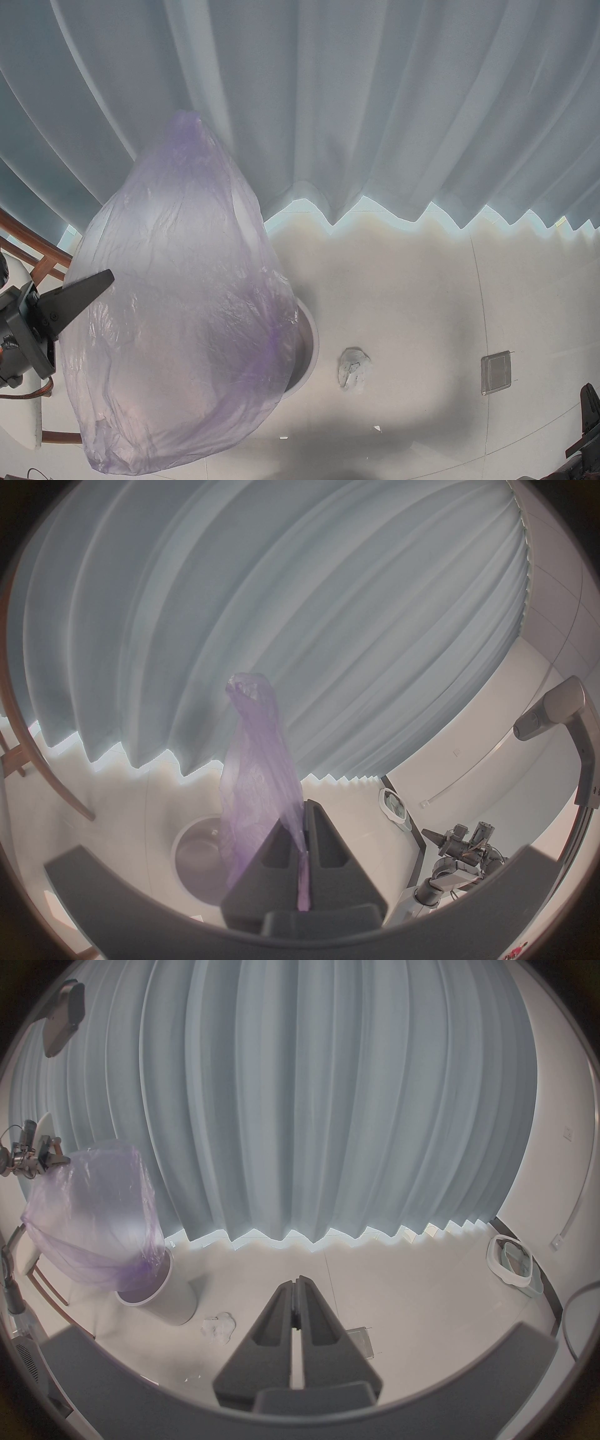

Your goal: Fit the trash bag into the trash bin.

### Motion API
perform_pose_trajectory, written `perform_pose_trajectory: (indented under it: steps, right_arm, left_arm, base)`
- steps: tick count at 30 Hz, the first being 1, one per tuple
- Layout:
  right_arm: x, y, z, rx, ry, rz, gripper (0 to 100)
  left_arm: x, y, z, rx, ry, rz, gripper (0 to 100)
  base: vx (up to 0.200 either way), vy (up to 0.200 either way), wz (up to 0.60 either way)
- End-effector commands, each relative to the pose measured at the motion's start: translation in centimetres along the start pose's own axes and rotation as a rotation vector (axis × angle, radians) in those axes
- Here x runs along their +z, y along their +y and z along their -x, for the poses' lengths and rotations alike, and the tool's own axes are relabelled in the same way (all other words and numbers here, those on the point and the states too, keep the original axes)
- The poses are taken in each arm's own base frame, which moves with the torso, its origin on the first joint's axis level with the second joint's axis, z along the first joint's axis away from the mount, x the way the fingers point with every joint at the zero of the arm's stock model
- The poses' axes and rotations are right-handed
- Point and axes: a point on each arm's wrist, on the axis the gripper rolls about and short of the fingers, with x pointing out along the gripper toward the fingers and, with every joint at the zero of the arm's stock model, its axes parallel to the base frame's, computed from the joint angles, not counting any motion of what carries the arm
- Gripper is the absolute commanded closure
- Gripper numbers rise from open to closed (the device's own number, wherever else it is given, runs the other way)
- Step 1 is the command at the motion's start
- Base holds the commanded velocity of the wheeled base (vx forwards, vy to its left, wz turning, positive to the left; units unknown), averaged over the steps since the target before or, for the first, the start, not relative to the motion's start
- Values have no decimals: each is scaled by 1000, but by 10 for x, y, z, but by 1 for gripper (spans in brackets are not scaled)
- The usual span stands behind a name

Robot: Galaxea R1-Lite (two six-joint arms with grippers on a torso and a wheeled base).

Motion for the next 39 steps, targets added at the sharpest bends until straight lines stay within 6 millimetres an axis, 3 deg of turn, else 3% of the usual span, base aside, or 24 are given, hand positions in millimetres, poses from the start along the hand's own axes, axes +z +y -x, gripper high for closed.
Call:
perform_pose_trajectory:
  steps: [1,31,39]
  right_arm:
    - [-5,0,0,-1,1,1,100]
    - [-5,0,0,-1,1,1,100]
    - [-5,0,0,-1,1,1,100]
  left_arm:
    - [-2,4,-4,17,16,9,100]
    - [-31,17,-32,15,185,54,100]
    - [-26,21,-46,92,165,39,100]
  base:
    - [0,0,0]
    - [0,0,0]
    - [0,0,0]
